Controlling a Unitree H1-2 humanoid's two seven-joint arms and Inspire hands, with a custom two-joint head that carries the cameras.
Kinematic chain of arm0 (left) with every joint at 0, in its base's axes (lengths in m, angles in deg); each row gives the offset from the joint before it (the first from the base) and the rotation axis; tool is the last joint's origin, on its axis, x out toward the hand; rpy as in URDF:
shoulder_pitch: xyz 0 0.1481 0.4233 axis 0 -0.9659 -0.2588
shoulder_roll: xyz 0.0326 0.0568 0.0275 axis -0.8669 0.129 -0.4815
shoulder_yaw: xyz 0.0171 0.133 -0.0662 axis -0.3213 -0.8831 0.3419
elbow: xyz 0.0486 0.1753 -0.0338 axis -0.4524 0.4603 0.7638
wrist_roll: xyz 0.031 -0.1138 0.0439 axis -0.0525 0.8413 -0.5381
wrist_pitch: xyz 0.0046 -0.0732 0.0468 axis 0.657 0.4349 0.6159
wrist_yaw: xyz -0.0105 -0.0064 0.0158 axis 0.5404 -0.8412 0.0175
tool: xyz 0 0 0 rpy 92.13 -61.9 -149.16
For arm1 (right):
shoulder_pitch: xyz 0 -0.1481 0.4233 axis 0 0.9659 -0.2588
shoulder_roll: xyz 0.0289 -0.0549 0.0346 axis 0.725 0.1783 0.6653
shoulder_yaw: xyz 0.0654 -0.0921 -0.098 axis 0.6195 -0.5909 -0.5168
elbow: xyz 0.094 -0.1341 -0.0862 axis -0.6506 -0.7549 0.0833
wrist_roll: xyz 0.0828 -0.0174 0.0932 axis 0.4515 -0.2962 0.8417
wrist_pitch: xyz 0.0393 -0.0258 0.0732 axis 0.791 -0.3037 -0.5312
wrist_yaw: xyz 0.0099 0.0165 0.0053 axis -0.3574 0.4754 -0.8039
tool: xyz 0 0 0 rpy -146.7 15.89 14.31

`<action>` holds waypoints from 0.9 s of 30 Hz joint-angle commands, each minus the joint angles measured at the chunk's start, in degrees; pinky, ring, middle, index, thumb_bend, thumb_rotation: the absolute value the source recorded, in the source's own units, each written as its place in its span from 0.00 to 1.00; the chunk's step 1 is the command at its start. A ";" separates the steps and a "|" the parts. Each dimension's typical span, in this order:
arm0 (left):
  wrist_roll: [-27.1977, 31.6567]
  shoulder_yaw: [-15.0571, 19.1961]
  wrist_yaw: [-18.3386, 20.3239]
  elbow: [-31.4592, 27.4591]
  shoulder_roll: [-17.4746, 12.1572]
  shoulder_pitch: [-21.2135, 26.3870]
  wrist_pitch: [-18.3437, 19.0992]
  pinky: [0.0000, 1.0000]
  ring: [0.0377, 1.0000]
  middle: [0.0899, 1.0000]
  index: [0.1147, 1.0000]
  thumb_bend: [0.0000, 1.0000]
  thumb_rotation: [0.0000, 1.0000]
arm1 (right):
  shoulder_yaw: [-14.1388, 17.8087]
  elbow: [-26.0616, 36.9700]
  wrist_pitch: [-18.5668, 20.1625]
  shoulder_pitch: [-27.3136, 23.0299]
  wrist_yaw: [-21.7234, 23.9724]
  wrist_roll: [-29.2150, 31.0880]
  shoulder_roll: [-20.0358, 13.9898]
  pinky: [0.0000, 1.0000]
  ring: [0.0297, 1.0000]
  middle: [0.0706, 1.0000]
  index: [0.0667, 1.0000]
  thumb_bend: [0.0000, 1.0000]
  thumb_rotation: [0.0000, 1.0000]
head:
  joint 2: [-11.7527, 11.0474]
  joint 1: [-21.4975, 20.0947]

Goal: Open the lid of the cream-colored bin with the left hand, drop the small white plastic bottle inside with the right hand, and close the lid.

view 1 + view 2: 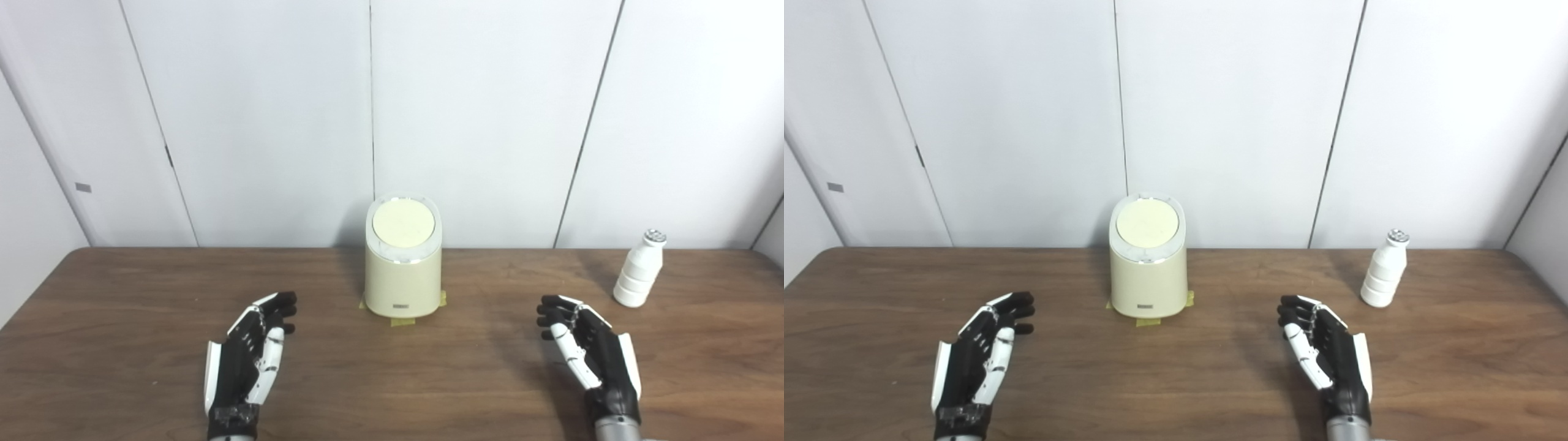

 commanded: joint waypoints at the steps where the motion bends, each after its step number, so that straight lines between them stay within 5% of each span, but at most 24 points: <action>1: -1.40 0.59 0.63 2.49 -2.55 0.36 -0.45 0.66 0.73 0.73 0.70 0.28 0.65 | -0.23 0.23 -2.04 -1.67 -0.55 0.01 0.76 0.54 0.61 0.61 0.61 0.24 0.51 | -0.01 -0.07; 21: -3.52 1.35 0.49 -1.95 -2.82 9.82 5.42 0.67 0.76 0.76 0.72 0.36 0.55 | -0.24 -1.31 -3.20 -1.83 -1.36 -0.75 1.07 0.54 0.61 0.61 0.60 0.23 0.47 | -1.63 -0.38; 27: -12.14 -0.60 2.17 -5.62 -3.53 17.28 18.43 0.72 0.80 0.80 0.76 0.50 0.54 | -0.43 -1.60 -2.80 -2.11 -1.98 -1.40 1.35 0.54 0.60 0.61 0.60 0.23 0.44 | -1.78 -0.30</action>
